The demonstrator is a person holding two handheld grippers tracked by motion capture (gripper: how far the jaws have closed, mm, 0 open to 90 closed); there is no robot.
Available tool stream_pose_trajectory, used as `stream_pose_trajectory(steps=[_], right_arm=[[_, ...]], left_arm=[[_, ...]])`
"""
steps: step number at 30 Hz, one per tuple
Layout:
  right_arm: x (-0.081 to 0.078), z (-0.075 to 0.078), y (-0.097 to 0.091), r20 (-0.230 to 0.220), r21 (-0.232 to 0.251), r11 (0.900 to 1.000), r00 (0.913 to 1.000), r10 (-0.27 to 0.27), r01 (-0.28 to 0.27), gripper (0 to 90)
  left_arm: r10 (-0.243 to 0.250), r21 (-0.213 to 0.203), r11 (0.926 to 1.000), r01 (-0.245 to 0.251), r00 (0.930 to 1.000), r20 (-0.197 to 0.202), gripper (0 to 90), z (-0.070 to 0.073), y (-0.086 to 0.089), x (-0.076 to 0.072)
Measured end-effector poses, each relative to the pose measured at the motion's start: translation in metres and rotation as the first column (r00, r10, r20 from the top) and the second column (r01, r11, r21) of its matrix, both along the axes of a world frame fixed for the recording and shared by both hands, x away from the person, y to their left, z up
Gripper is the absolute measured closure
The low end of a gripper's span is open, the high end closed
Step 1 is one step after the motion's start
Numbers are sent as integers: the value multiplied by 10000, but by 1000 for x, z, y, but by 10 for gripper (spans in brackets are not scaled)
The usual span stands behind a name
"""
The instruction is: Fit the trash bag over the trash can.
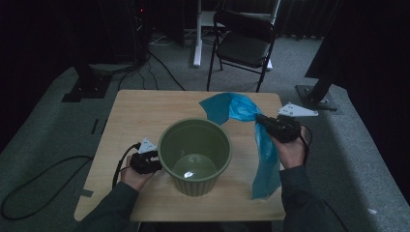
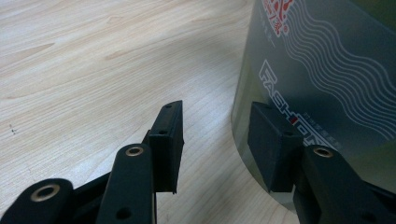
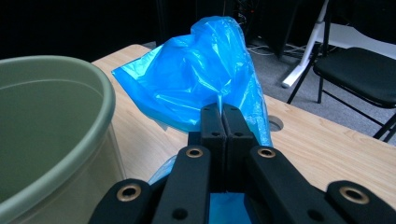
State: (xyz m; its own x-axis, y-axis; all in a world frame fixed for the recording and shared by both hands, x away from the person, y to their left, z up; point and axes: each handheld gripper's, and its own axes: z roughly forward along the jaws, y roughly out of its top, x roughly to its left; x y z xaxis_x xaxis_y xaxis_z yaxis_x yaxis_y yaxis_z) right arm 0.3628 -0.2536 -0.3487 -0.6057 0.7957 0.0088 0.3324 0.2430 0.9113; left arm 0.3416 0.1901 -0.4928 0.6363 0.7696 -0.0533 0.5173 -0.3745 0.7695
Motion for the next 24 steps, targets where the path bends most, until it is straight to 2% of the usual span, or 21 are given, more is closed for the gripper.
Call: stream_pose_trajectory(steps=[12,24], right_arm=[[-4,9,-1,195,157,9997,9997,161,-164,898],[-14,21,4,612,410,9977,9968,521,-547,898]], left_arm=[[-1,-9,10000,1,10000,0,562,0,0,0],[-6,12,10000,6,10000,10,562,0,0,0]])
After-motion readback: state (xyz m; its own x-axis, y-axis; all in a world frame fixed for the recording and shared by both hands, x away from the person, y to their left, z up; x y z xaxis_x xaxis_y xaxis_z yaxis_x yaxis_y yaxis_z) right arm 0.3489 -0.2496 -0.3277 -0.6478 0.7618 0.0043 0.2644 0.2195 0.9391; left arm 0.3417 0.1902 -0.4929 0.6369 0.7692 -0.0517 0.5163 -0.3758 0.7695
